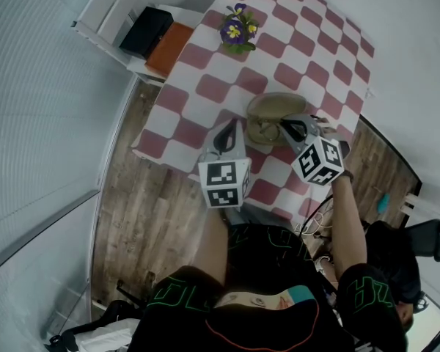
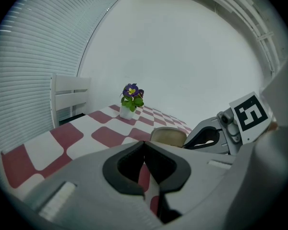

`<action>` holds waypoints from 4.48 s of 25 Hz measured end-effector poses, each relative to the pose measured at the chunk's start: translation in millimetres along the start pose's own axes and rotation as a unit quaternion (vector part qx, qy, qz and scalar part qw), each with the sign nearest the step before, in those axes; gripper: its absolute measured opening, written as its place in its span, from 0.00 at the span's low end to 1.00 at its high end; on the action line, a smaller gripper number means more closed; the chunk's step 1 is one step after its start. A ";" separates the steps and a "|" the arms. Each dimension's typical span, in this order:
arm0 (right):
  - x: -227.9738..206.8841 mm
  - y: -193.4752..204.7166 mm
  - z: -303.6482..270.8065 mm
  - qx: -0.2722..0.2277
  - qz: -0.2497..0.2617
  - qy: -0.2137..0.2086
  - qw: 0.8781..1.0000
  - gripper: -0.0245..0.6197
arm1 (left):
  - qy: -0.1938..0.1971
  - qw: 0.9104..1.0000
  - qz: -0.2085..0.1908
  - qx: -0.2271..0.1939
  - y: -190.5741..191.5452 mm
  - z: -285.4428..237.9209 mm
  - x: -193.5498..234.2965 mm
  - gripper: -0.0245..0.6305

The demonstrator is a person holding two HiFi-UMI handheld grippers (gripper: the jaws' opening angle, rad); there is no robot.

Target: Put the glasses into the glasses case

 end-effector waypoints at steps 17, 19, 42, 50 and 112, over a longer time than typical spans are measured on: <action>17.0 4.7 -15.9 0.056 0.068 0.041 0.995 0.07 | -0.014 1.000 0.012 0.005 11.8 7.7 9.8 0.05; 16.4 6.9 -17.6 0.067 0.078 0.054 0.993 0.07 | -0.016 1.000 0.014 0.007 13.5 8.5 11.4 0.05; 3.9 -0.8 -2.8 0.080 0.055 0.105 0.990 0.14 | -0.015 1.000 0.011 -0.006 9.5 24.8 11.6 0.05; -1.5 -7.6 16.2 0.058 0.014 0.135 0.989 0.07 | -0.001 1.000 0.009 -0.022 -4.5 32.7 1.8 0.05; -86.2 3.1 278.3 -0.278 -0.411 0.430 0.754 0.04 | 0.111 0.957 -0.147 -0.226 -188.4 81.9 -142.0 0.05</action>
Point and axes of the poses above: the fingertips, and each gripper's own axes: z backward along the fingers, x to its left, y out of its underside, the point moved 1 cm from there along z, backward along the fingers, and after that the axes turned 3 degrees about z, right-handed, at the moved point
